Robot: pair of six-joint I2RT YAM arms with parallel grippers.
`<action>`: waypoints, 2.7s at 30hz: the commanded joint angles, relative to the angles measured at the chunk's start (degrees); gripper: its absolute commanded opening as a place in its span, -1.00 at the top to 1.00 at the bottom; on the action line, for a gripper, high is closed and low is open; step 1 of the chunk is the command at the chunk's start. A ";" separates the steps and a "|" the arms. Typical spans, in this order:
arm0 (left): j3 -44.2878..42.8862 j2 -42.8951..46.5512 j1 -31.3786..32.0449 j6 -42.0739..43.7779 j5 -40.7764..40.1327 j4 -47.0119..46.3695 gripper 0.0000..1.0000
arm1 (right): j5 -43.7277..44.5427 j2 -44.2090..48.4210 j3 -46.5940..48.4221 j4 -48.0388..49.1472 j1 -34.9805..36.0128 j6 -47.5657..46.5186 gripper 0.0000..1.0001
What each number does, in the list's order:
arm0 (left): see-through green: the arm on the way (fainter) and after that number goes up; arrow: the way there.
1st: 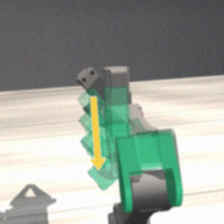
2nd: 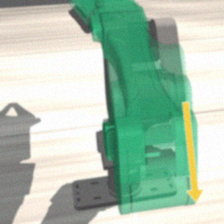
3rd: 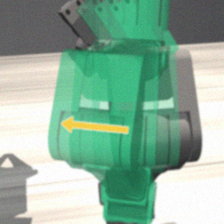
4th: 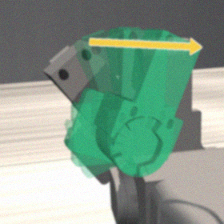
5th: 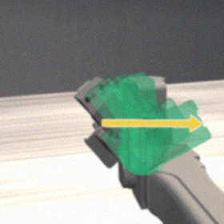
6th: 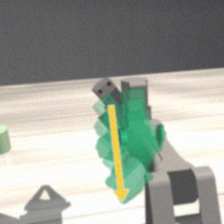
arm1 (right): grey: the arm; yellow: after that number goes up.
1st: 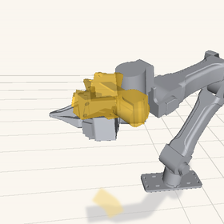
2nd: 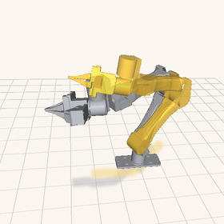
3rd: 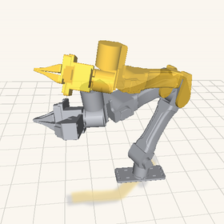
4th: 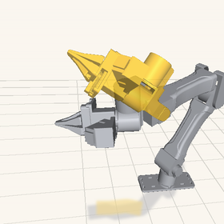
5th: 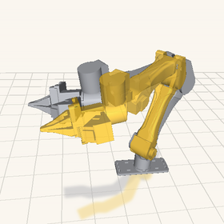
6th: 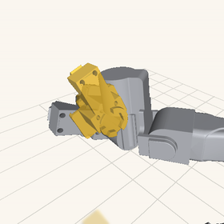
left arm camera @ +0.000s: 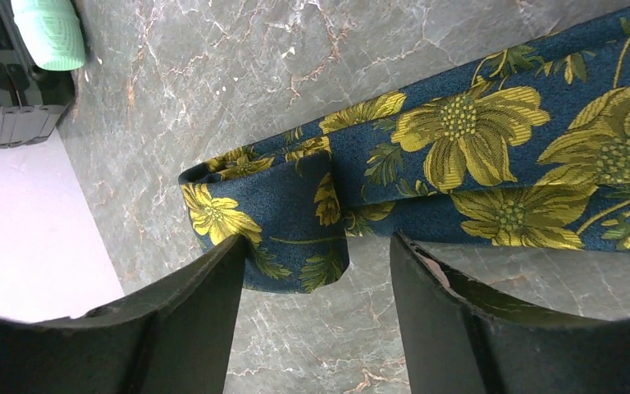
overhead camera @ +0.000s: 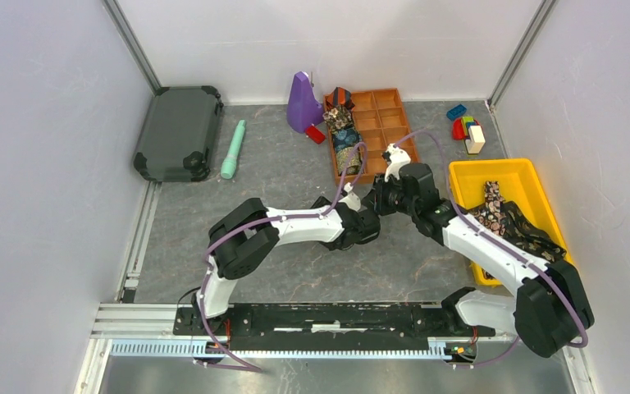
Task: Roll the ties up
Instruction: Roll the tie at the center of the board.
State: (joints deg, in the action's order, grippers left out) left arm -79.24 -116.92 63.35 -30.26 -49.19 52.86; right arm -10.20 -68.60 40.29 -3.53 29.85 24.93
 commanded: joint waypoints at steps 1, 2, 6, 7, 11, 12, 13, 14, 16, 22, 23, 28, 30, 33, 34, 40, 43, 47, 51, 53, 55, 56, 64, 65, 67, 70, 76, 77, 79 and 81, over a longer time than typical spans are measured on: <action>-2.46 5.15 -0.14 2.05 2.61 -2.85 -0.47 | -0.69 0.00 5.53 -0.98 0.08 -1.23 0.53; -2.30 6.00 -0.15 1.91 3.20 -2.81 -0.49 | -0.61 -0.25 6.34 -1.36 0.06 -1.56 0.52; -0.62 11.05 -0.75 0.16 5.40 -2.85 -0.58 | -0.81 -3.23 10.87 -4.32 -0.75 -3.61 0.49; -0.04 12.22 -0.70 -0.26 5.71 -2.85 -0.59 | -1.21 -4.04 12.06 -4.52 -1.00 -3.78 0.49; 3.09 17.83 -1.03 -1.83 7.25 -2.94 -0.61 | -4.14 -8.73 16.88 -5.01 -1.24 -3.89 0.47; 3.93 19.22 -1.25 -2.57 7.56 -2.98 -0.60 | -5.83 -10.09 18.24 -5.10 -1.15 -3.80 0.47; 5.13 20.99 -1.55 -3.64 7.82 -2.90 -0.57 | -7.97 -11.82 19.76 -5.08 -1.21 -3.77 0.47; 6.51 22.72 -1.82 -5.00 8.43 -3.05 -0.53 | -9.97 -13.51 21.16 -4.96 -1.19 -3.69 0.46; 10.43 27.91 -2.70 -6.71 10.42 -4.82 -0.39 | -14.29 -17.79 24.34 -5.08 -1.15 -3.42 0.47; 28.16 44.25 -7.16 -10.44 20.00 -16.47 0.41 | -21.27 -28.93 31.95 -3.14 1.26 -1.86 0.50; 31.14 46.97 -8.11 -11.19 21.70 -18.44 0.46 | -21.13 -31.03 33.78 -3.47 1.79 -1.97 0.52; 42.50 53.74 -13.72 -15.25 29.76 -28.34 0.59 | -19.23 -41.95 42.39 -6.09 4.17 -1.90 0.56; 45.15 53.93 -14.89 -16.57 31.92 -32.32 0.60 | -17.67 -45.88 46.08 -7.52 4.92 -2.07 0.59; 47.85 52.90 -16.01 -18.87 33.41 -37.02 0.61 | -16.17 -52.29 53.25 -10.91 5.98 -3.06 0.61; 48.48 52.39 -16.36 -19.56 33.68 -38.64 0.61 | -15.86 -53.95 55.02 -12.22 6.41 -3.38 0.62; 50.09 47.42 -18.08 -21.84 34.42 -46.27 0.62 | -14.27 -60.88 60.18 -15.30 8.60 -4.91 0.63; 49.64 44.85 -18.98 -22.02 34.09 -48.18 0.63 | -14.17 -61.70 59.41 -15.10 9.24 -5.29 0.63; 48.81 42.72 -19.57 -22.38 33.63 -49.93 0.63 | -14.39 -62.01 57.56 -14.94 9.86 -6.01 0.64; 48.06 41.48 -19.76 -22.38 32.80 -50.83 0.64 | -14.73 -60.47 52.32 -12.43 10.81 -5.96 0.65; 47.73 40.81 -19.76 -22.46 32.50 -51.35 0.65 | -14.77 -59.51 49.29 -10.55 11.17 -5.57 0.65; 47.30 39.94 -19.76 -22.65 32.12 -51.79 0.65 | -15.03 -59.03 47.48 -9.49 11.28 -5.30 0.66; 47.19 39.65 -19.76 -22.65 31.94 -52.34 0.66 | -15.22 -58.93 46.94 -9.17 11.35 -5.28 0.66; 47.11 36.97 -19.79 -23.60 30.16 -56.81 0.68 | -15.46 -59.19 46.28 -8.95 11.90 -5.22 0.67; 46.97 36.82 -19.76 -23.69 29.92 -57.05 0.68 | -15.47 -59.21 46.20 -8.95 11.96 -5.16 0.67; 46.76 36.53 -19.80 -23.73 29.38 -57.64 0.68 | -15.56 -59.35 45.90 -8.73 11.99 -5.20 0.67; 45.50 35.85 -19.83 -23.07 28.33 -57.20 0.69 | -15.73 -59.29 45.45 -8.43 12.07 -5.08 0.67; 43.79 33.48 -19.85 -22.09 27.13 -57.42 0.69 | -15.82 -59.36 45.22 -8.43 12.08 -5.30 0.68; 43.52 33.07 -19.85 -21.91 27.13 -57.43 0.69 | -15.85 -59.40 45.24 -8.51 12.03 -5.34 0.68; 43.32 32.69 -19.85 -21.77 26.82 -57.43 0.69 | -15.77 -59.46 45.35 -8.77 12.08 -5.54 0.68; 43.63 32.71 -19.85 -21.56 26.29 -57.54 0.69 | -15.46 -59.46 45.48 -8.95 12.08 -5.76 0.68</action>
State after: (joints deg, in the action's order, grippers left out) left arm -33.65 -83.68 43.92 -51.79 -19.57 -1.17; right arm -27.64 -127.52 87.57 -8.14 41.04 20.32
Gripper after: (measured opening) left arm 0.156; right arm 0.162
